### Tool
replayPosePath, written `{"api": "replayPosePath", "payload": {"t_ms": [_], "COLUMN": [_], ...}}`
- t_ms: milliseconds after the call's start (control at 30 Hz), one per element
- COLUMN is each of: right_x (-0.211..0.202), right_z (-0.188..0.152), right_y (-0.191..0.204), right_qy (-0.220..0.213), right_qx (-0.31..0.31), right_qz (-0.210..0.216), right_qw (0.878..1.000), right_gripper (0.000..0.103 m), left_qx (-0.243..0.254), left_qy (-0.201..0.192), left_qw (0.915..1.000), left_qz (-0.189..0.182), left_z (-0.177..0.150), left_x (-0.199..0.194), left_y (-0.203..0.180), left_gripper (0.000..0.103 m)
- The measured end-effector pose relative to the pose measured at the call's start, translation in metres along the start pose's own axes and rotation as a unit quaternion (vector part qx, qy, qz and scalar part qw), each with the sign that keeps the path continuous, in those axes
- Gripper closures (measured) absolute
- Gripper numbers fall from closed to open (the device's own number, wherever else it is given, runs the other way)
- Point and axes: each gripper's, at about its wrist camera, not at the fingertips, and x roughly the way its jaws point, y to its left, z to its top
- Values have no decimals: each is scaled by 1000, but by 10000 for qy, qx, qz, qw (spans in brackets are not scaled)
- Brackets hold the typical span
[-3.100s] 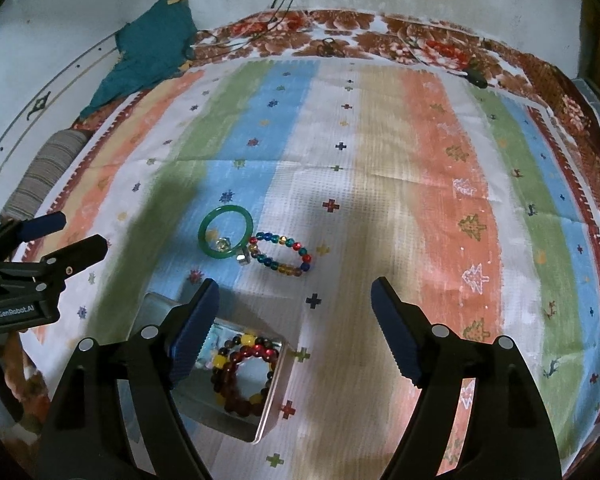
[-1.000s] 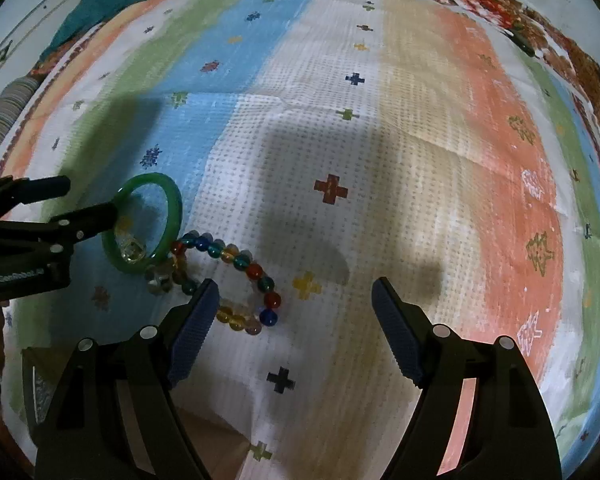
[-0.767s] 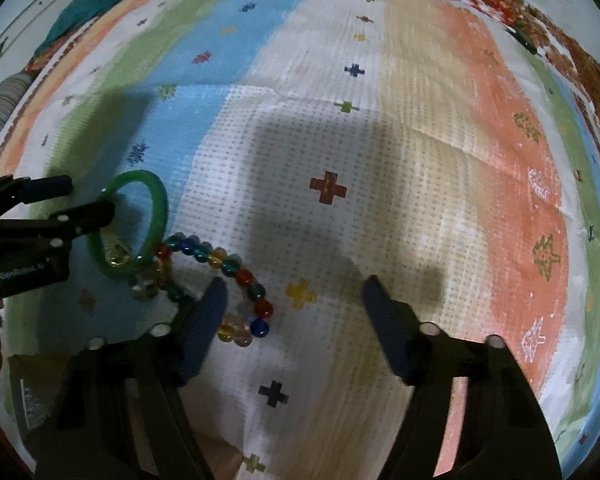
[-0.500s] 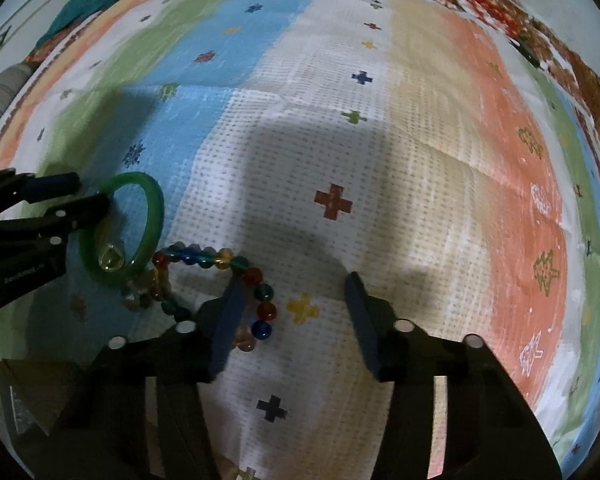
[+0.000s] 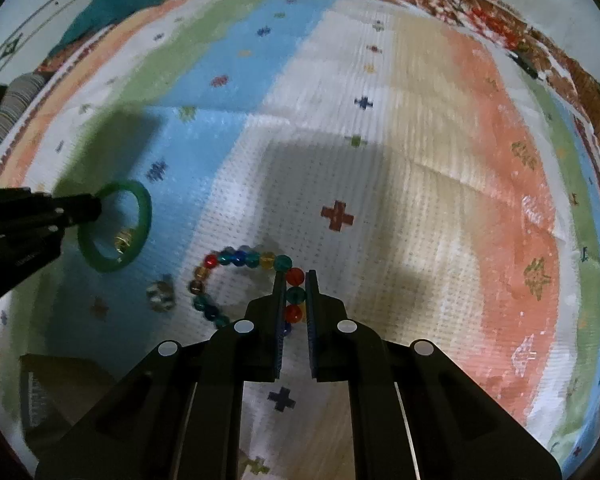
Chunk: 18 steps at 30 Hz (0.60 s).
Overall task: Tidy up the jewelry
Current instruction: 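Grasp the green bangle with the left gripper while the right grasps the multicolour bracelet, then lift both held bracelets and carry them back over the silver tin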
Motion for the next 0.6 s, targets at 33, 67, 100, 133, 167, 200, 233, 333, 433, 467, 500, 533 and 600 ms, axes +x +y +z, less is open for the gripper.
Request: {"api": "replayPosePath", "payload": {"t_ms": [33, 67, 100, 133, 167, 200, 233, 333, 433, 467, 500, 533, 600], "right_x": [-5, -8, -12, -14, -16, -18, -20, -28, -35, -38, -41, -43, -46], "right_z": [0, 0, 0, 0, 0, 0, 0, -1, -2, -3, -3, -4, -5], "right_y": [1, 2, 3, 2, 2, 1, 2, 1, 1, 2, 2, 2, 2], "right_qy": [-54, -86, -132, -160, -195, -222, -248, -326, -410, -444, -472, -498, -538], "right_qx": [-2, -1, 7, 14, 25, 31, 38, 86, 114, 121, 127, 131, 146], "right_qz": [17, 28, 42, 52, 69, 74, 75, 118, 142, 149, 158, 164, 170], "right_qw": [10000, 10000, 9999, 9999, 9998, 9997, 9997, 9994, 9990, 9988, 9987, 9985, 9983], "right_gripper": [93, 93, 93, 93, 93, 93, 93, 93, 93, 93, 93, 93, 93], "left_qx": [-8, -21, -39, -45, -43, -54, -82, -154, -174, -186, -195, -193, -167], "left_qy": [-17, -32, -55, -77, -89, -115, -135, -157, -222, -250, -285, -315, -383], "left_qw": [10000, 10000, 10000, 10000, 9999, 9999, 9999, 9998, 9996, 9995, 9994, 9993, 9991], "left_qz": [1, -4, -6, 2, 16, 57, 71, 22, 0, -15, -35, -50, -84], "left_z": [-1, -2, -3, -2, -4, -5, -7, -7, -7, -6, -6, -6, -6], "left_x": [-4, -7, -11, -15, -17, -20, -23, -30, -37, -40, -43, -46, -53], "left_y": [0, 0, 2, 4, 4, 6, 8, 11, 12, 13, 12, 12, 9], "left_gripper": [96, 96, 96, 96, 96, 96, 96, 96, 96, 96, 96, 96, 96]}}
